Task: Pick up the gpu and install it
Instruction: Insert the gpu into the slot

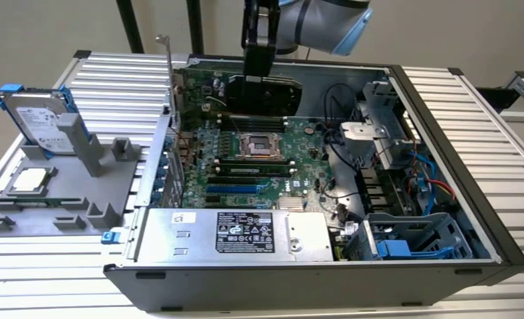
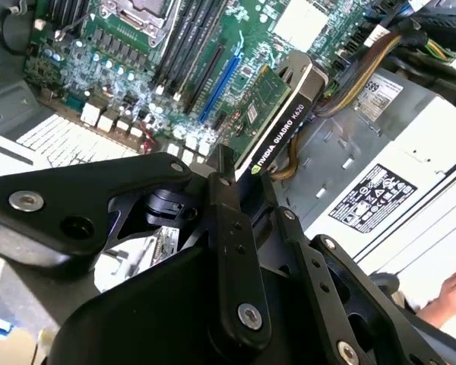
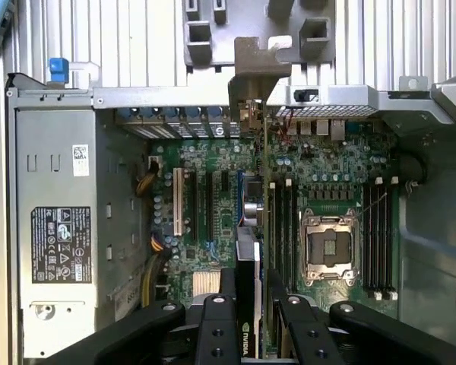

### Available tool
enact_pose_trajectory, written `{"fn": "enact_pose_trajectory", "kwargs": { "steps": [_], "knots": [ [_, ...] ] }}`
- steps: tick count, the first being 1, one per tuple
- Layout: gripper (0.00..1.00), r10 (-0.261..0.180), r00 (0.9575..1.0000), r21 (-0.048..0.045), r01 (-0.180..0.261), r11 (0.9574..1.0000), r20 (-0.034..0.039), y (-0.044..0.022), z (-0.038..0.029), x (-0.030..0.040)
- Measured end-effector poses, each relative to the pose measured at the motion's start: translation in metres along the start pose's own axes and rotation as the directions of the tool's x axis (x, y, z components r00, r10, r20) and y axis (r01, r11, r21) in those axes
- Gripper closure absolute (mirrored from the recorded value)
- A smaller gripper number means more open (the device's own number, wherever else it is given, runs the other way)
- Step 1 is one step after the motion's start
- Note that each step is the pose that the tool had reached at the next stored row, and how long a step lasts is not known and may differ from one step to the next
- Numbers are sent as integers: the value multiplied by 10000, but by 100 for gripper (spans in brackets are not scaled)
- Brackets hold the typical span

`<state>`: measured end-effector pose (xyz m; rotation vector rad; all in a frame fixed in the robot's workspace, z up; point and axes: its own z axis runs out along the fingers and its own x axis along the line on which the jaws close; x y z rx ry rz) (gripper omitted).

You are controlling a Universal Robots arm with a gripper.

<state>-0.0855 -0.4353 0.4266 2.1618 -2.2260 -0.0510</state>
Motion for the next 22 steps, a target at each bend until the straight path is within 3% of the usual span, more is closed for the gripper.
{"fn": "enact_pose_trajectory", "kwargs": {
  "steps": [2, 7, 12, 22],
  "knots": [
    [100, 1, 10000, 27, -1, 10000, -1, 1, -1, 0],
    [100, 54, 10000, 298, -55, 9995, 13, -1, 18, 0],
    [100, 616, 9981, 298, -617, 9977, 41, -2, 49, -1],
    [100, 620, 9981, 322, -621, 9976, 37, -5, 108, -1]
  ]
}}
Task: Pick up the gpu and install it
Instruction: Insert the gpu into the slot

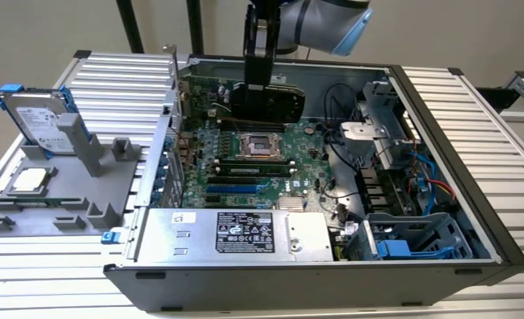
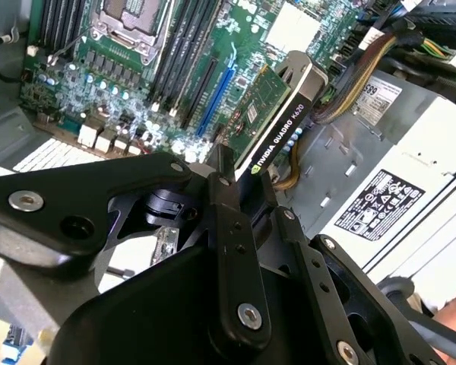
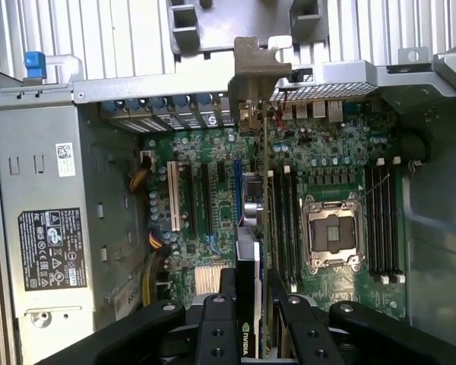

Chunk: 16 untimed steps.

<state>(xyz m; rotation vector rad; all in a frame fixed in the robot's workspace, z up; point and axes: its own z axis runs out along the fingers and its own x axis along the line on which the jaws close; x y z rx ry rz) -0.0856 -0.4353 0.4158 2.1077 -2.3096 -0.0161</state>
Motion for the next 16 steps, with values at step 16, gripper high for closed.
{"fn": "enact_pose_trajectory", "kwargs": {
  "steps": [16],
  "knots": [
    [100, 0, 10000, 2, 0, 10000, 3, -2, 98, -1]
  ]
}}
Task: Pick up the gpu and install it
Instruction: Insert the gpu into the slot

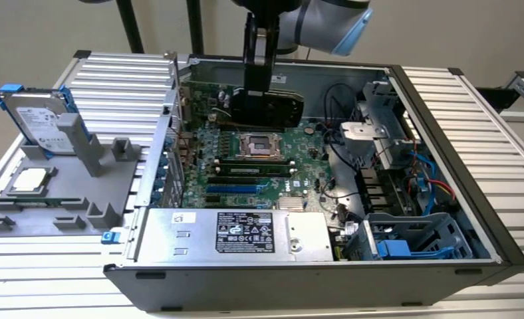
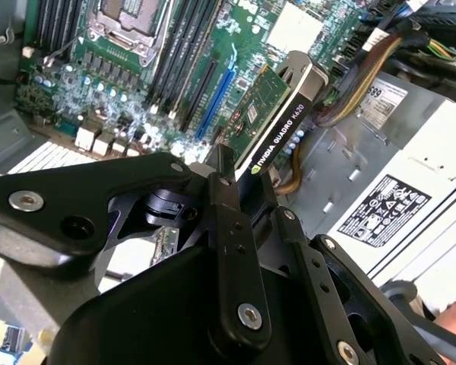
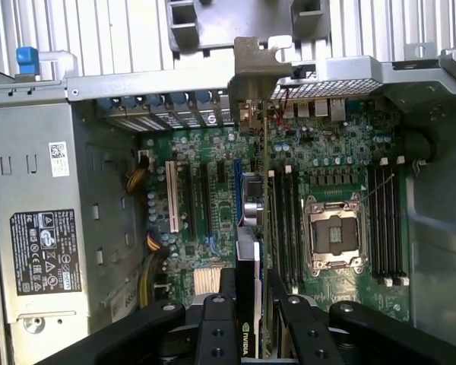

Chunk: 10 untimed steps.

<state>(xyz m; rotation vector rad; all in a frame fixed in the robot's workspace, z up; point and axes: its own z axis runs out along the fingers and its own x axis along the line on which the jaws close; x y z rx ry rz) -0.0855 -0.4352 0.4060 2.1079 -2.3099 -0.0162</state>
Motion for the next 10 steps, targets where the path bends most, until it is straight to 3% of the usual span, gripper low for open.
{"fn": "enact_pose_trajectory", "kwargs": {
  "steps": [10],
  "knots": [
    [100, 1, 10000, 0, -1, 10000, -1, -19, 75, -2]
  ]
}}
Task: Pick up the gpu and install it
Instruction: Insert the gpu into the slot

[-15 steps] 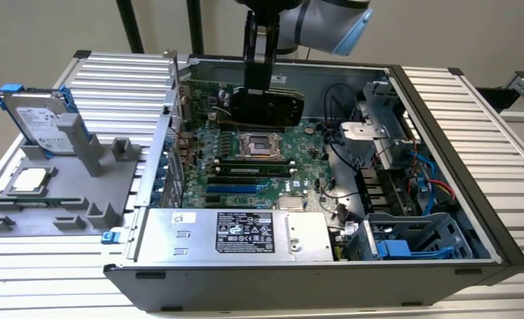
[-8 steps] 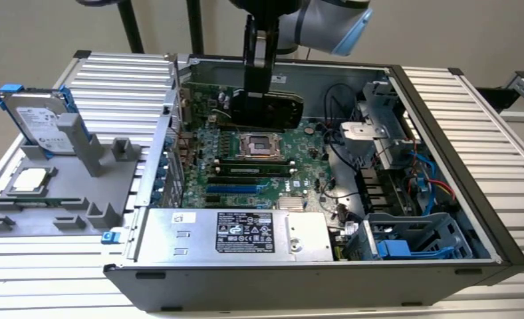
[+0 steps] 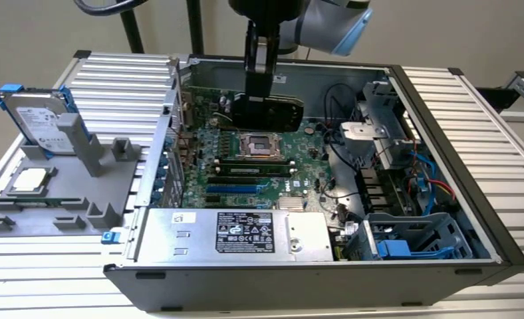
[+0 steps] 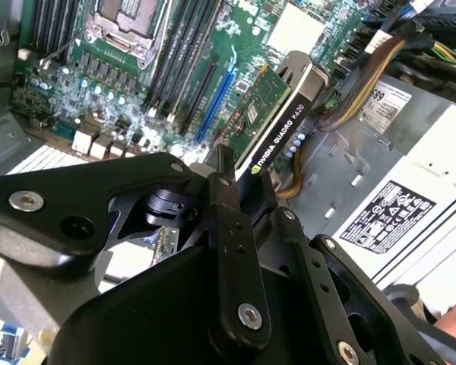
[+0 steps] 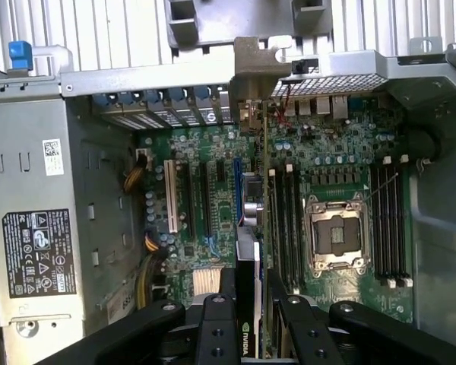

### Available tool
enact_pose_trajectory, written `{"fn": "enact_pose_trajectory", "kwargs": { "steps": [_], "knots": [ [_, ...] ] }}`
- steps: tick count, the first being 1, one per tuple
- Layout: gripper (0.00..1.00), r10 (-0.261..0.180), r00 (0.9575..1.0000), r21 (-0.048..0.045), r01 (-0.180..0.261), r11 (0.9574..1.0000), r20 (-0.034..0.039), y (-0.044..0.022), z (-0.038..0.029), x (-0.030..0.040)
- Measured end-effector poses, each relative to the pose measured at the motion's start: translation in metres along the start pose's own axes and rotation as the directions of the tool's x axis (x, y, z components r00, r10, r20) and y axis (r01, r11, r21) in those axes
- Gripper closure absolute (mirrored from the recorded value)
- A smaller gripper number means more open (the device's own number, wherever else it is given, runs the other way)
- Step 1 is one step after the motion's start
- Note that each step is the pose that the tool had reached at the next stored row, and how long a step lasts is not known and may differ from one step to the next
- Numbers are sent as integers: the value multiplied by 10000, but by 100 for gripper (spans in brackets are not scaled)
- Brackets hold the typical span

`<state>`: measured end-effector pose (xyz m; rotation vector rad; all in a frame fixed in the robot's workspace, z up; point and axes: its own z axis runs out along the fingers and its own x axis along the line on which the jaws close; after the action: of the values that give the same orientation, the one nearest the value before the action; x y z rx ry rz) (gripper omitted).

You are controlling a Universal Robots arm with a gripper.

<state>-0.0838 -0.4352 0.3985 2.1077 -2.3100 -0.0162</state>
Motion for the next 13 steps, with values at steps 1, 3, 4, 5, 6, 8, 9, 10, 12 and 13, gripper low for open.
{"fn": "enact_pose_trajectory", "kwargs": {
  "steps": [1, 3, 4, 5, 6, 8, 9, 10, 12, 13],
  "knots": [
    [100, 2, 10000, 0, -2, 10000, 0, -3, 7, 0],
    [100, 8, 10000, 0, -8, 10000, 1, -10, 23, -1],
    [100, 11, 10000, 0, -11, 10000, 1, -14, 30, -1],
    [100, 13, 10000, -1, -13, 10000, -1, -17, 36, -2],
    [100, 14, 10000, 0, -14, 10000, 1, -21, 43, -2],
    [100, 14, 10000, -1, -14, 10000, 1, -30, 56, -2],
    [100, 15, 10000, -1, -15, 10000, 0, -34, 62, -3],
    [100, 15, 10000, 0, -15, 10000, 1, -37, 68, -3],
    [100, 15, 10000, -1, -15, 10000, -1, -41, 75, -3],
    [100, 15, 10000, -1, -15, 10000, -1, -42, 77, -3]
  ]
}}
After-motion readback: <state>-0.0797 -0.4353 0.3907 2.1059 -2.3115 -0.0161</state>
